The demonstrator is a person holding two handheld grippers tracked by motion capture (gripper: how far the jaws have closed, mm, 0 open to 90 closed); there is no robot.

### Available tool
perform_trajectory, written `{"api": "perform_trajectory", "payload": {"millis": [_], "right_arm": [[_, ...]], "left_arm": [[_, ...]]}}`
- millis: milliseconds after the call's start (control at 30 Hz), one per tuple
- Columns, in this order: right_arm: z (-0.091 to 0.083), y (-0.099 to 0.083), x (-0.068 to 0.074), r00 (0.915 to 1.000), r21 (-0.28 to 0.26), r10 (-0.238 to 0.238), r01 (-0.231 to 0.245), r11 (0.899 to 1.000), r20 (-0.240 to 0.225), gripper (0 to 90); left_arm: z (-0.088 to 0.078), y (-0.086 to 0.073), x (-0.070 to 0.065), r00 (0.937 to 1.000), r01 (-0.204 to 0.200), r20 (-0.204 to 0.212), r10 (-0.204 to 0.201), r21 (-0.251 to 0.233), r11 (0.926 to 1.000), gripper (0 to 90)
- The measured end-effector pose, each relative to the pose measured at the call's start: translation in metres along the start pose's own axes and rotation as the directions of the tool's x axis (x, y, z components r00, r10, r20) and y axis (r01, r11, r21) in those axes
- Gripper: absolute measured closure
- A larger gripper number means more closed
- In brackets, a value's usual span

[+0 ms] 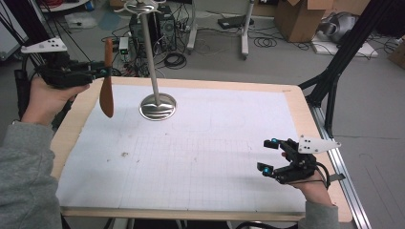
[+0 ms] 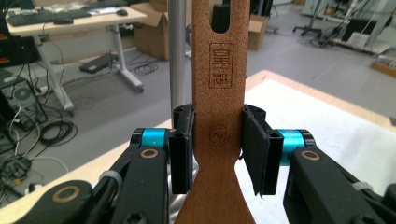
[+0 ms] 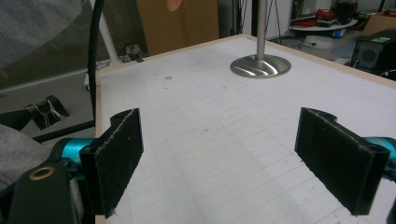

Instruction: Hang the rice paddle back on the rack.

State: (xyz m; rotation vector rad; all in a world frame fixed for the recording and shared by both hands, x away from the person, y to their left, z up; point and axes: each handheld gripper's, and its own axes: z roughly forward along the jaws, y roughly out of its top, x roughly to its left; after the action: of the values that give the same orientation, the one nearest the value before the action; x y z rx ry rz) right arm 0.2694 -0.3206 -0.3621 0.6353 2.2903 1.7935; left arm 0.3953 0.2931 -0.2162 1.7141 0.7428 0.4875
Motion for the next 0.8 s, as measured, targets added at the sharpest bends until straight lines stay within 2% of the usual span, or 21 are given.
{"api": "perform_trajectory", "payload": {"millis": [133,367,800], "right_arm": [[0.000,0.000,0.000,1.0000,0.004,-0.001,0.001,1.000,0.001,14.1],[-0.001,0.000,-0.001,1.0000,-0.002,0.003,-0.003,1.000,0.002,14.1],[-0.005,-0.002,-0.003,0.9999,-0.010,0.005,-0.005,1.000,0.011,14.1]], "left_arm": [[0.002,0.005,0.006,1.0000,0.005,-0.005,-0.005,-0.006,1.0000,65.4],[0.007,0.012,0.017,0.9999,0.008,0.010,-0.007,-0.037,0.9993,65.5],[0.015,0.029,0.031,0.9998,0.009,0.018,-0.008,-0.042,0.9991,65.5]]}}
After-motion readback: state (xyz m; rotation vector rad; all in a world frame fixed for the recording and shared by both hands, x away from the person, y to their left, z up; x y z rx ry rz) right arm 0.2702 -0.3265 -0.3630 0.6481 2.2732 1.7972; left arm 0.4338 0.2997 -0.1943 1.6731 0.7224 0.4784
